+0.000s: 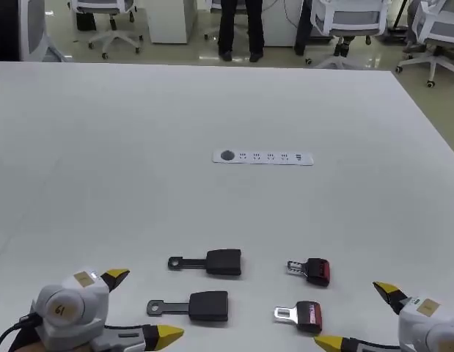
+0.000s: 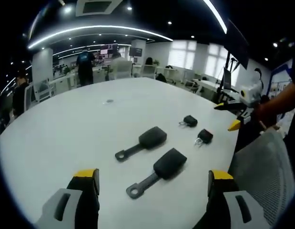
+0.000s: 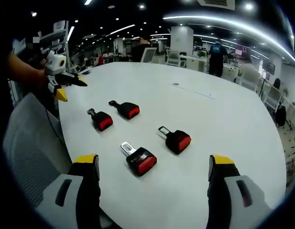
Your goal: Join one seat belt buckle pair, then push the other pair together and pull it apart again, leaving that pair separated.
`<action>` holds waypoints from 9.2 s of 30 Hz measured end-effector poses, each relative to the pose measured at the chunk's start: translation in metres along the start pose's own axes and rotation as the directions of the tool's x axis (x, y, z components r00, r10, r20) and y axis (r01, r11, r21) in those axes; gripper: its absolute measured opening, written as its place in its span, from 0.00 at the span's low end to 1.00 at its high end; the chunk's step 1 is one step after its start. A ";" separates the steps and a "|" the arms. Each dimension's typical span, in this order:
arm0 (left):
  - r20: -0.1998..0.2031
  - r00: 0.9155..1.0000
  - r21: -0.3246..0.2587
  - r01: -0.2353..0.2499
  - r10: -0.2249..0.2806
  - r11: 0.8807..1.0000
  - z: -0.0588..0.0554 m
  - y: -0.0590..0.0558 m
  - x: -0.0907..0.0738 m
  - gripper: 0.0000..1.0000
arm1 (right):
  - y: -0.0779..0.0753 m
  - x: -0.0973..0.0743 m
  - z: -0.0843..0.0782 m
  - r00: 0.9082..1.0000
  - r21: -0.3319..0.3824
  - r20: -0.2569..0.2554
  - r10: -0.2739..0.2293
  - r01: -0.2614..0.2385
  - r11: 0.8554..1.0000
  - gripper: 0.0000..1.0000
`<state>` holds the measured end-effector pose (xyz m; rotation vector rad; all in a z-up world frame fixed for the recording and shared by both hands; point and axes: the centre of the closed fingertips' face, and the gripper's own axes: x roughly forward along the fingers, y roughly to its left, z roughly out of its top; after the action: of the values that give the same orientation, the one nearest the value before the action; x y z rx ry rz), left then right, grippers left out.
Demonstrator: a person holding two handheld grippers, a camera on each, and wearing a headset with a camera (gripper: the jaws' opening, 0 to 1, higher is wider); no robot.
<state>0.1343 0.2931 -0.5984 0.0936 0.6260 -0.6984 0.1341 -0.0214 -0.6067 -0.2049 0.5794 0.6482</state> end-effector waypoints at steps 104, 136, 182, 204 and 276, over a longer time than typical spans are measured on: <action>-0.317 0.908 0.308 0.373 -0.275 0.875 -0.020 -0.047 0.093 0.69 | 0.033 0.070 -0.035 0.891 -0.135 -0.255 0.375 -0.417 0.899 0.64; -0.429 0.854 0.425 0.478 -0.294 0.769 -0.043 -0.040 0.108 0.40 | 0.032 0.074 -0.047 0.852 -0.202 -0.337 0.401 -0.481 0.853 0.36; -0.493 0.816 0.449 0.535 -0.301 0.716 -0.047 -0.041 0.107 0.34 | 0.097 0.127 -0.015 0.843 -0.250 -0.301 0.445 -0.521 0.817 0.34; -0.541 0.792 0.468 0.562 -0.282 0.682 -0.047 -0.045 0.107 0.33 | 0.111 0.138 -0.013 0.832 -0.245 -0.302 0.465 -0.539 0.806 0.34; -0.438 0.792 0.473 0.606 -0.426 0.640 -0.047 -0.045 0.105 0.33 | 0.125 0.141 -0.004 0.811 -0.335 -0.262 0.523 -0.585 0.739 0.31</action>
<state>0.1446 0.2117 -0.6903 0.6358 0.6990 -1.4705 0.1460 0.1471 -0.6902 -0.4812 0.6539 1.3566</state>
